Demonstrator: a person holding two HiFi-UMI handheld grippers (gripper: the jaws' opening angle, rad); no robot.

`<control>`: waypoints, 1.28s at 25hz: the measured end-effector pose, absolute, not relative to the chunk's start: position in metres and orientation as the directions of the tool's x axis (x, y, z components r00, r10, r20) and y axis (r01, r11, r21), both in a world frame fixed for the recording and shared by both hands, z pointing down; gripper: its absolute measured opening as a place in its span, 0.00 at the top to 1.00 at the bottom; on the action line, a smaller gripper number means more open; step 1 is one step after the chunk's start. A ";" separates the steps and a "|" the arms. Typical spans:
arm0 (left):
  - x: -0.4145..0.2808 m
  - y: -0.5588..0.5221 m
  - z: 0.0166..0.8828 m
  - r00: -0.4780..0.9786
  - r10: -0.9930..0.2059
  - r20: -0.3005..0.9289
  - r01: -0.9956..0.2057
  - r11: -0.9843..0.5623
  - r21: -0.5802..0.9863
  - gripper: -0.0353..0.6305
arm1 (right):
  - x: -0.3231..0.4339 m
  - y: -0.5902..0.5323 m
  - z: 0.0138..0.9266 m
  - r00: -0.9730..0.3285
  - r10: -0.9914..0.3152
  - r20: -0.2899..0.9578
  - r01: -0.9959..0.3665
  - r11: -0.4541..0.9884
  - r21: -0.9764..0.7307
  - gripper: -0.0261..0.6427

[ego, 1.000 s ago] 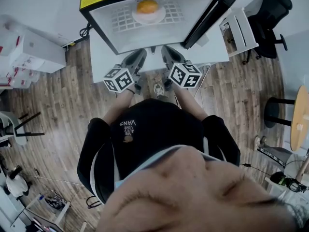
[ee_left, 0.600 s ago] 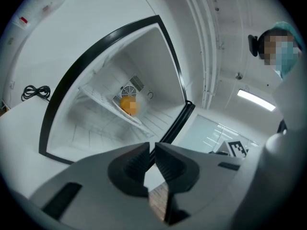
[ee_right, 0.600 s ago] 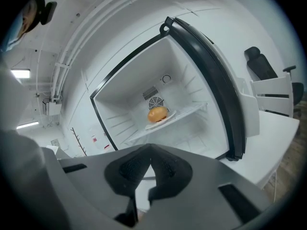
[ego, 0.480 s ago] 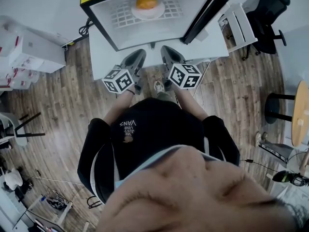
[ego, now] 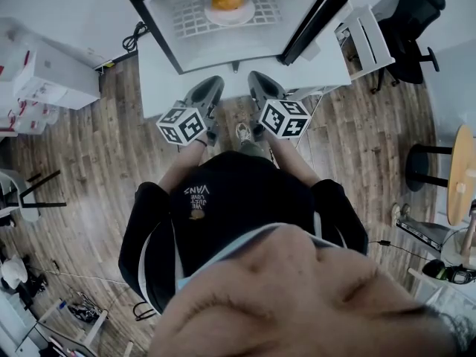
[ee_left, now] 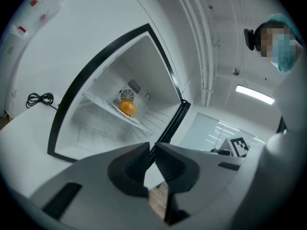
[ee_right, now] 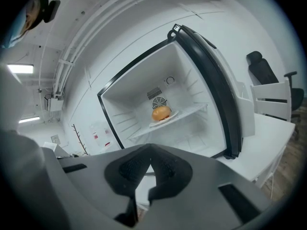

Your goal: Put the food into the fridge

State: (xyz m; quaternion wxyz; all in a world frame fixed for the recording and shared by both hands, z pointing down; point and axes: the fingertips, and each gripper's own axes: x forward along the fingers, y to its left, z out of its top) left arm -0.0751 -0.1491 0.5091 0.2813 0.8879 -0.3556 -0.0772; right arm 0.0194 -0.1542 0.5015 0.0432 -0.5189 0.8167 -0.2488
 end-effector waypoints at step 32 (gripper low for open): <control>-0.088 -0.126 0.504 0.718 -0.693 0.062 -0.623 -0.600 0.501 0.89 | 0.014 -0.130 0.500 -0.434 -0.878 0.203 -0.866 0.344 -0.364 0.94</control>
